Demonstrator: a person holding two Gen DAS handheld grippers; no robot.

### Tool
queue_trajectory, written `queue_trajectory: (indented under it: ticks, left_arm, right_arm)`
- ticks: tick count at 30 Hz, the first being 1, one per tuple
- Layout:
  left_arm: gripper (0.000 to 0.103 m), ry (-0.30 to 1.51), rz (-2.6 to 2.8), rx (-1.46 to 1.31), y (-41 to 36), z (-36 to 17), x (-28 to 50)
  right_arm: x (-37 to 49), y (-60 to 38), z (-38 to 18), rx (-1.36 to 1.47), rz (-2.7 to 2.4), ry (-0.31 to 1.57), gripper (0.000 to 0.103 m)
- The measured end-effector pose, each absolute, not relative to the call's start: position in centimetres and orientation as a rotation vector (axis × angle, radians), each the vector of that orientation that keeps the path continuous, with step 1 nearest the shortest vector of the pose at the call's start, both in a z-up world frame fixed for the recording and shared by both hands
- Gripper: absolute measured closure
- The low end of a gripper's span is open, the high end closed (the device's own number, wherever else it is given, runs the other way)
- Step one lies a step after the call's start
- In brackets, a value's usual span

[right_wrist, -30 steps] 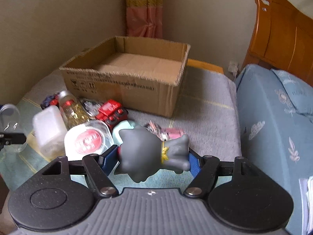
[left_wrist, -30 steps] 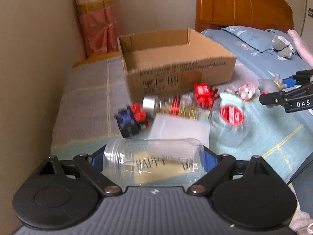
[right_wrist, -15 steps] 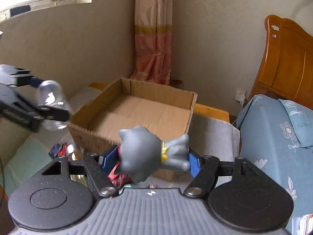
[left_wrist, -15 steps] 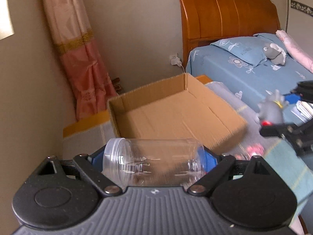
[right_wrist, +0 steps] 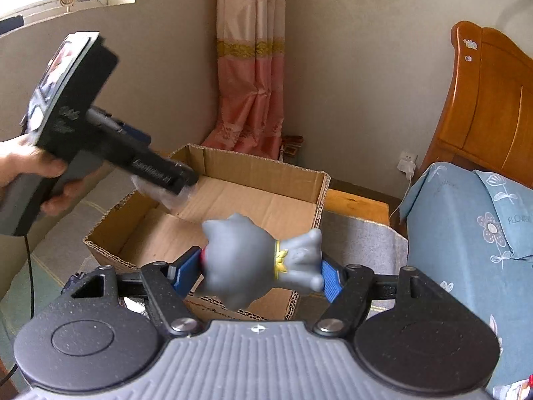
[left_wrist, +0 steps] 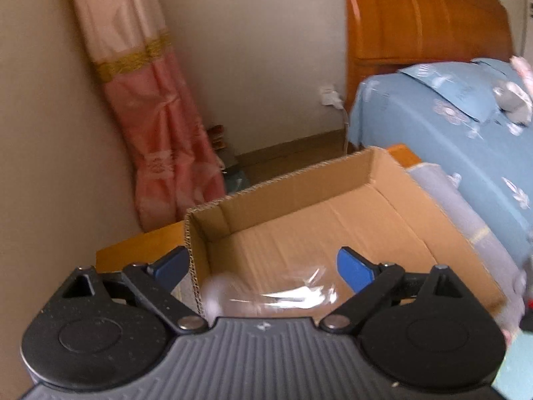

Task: Organize rigid objects
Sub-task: 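Carry jar and cat figurine into the cardboard box and open both tools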

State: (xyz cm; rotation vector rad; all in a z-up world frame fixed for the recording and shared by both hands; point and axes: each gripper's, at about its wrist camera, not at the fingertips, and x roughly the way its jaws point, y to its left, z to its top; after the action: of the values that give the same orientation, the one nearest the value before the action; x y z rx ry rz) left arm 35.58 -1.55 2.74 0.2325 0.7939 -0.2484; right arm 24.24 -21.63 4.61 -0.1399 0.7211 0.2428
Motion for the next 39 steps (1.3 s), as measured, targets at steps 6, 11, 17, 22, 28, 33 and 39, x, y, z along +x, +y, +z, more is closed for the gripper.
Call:
queue_trajectory:
  ticks: [6, 11, 17, 22, 28, 33, 39]
  left_arm:
    - [0.008, 0.789, -0.273, 0.222, -0.9, 2.8, 34.6]
    - [0.005, 0.783, -0.288, 0.233, 0.2, 3.6, 32.7]
    - [0.004, 0.768, -0.286, 0.226, 2.5, 4.9, 29.8]
    - [0.001, 0.734, -0.256, 0.231, 4.0, 5.4, 27.4]
    - [0.001, 0.677, -0.215, 0.221, 5.2, 4.9, 24.5]
    - [0.001, 0.698, -0.238, 0.218, 5.3, 3.9, 23.1]
    - [0.001, 0.682, -0.258, 0.223, 5.0, 3.4, 21.2]
  right_arm:
    - [25.2, -21.4, 3.7, -0.146, 0.248, 0.744, 0.027]
    - [26.2, -21.1, 3.4, -0.15, 0.25, 0.761, 0.027]
    - [28.1, -20.5, 3.4, -0.157, 0.274, 0.776, 0.027]
    - [30.6, -19.7, 3.2, -0.174, 0.287, 0.799, 0.027]
    - [33.4, -19.2, 3.5, -0.196, 0.224, 0.758, 0.021]
    - [32.7, -19.8, 4.3, -0.18, 0.194, 0.727, 0.0]
    - [29.6, -19.8, 4.6, -0.197, 0.198, 0.722, 0.0]
